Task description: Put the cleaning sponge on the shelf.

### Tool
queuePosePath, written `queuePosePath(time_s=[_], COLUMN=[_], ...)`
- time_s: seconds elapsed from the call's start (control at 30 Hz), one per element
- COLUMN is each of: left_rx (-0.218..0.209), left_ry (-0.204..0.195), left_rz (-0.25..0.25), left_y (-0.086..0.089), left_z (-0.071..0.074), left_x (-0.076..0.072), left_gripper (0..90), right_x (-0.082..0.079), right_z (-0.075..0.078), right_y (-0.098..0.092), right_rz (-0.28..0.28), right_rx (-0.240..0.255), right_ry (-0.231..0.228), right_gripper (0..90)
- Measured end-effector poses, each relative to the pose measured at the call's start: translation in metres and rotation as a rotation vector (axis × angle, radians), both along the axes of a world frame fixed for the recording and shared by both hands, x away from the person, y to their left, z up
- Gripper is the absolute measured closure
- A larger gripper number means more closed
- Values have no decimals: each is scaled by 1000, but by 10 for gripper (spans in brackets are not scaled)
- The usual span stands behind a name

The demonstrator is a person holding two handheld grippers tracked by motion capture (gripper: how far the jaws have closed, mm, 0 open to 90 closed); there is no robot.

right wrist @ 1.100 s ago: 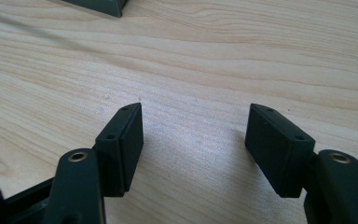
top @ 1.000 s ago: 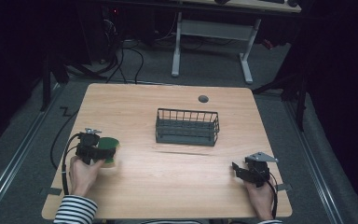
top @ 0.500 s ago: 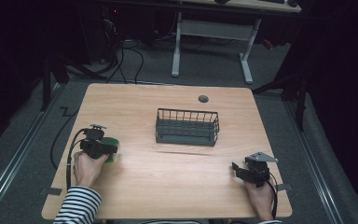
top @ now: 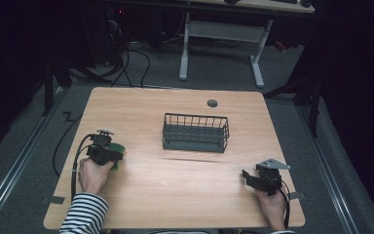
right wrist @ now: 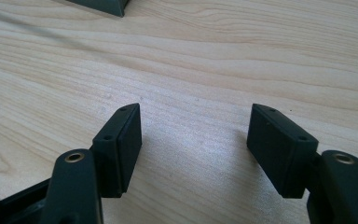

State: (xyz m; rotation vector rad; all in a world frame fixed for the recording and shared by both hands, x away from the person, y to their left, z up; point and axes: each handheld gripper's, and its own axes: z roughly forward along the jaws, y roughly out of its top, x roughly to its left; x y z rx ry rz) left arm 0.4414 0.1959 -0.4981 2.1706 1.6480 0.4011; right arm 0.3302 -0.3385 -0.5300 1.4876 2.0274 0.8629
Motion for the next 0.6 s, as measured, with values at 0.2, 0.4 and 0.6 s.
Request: queuePosePath(time_s=[0.2, 0.4, 0.6], left_rx=[-34, -67, -47], left_ry=[-25, -29, -62], left_rz=[-14, -36, -91], left_y=[-2, -9, -26], left_z=[11, 17, 30], left_x=[-6, -6, -12], left_gripper=[288, 291, 291], right_x=[0, 0, 0], right_z=[0, 0, 0], right_y=[0, 0, 0], right_rz=[0, 0, 1], right_rx=[2, 1, 0], right_ry=[1, 0, 0], right_gripper=[354, 354, 354])
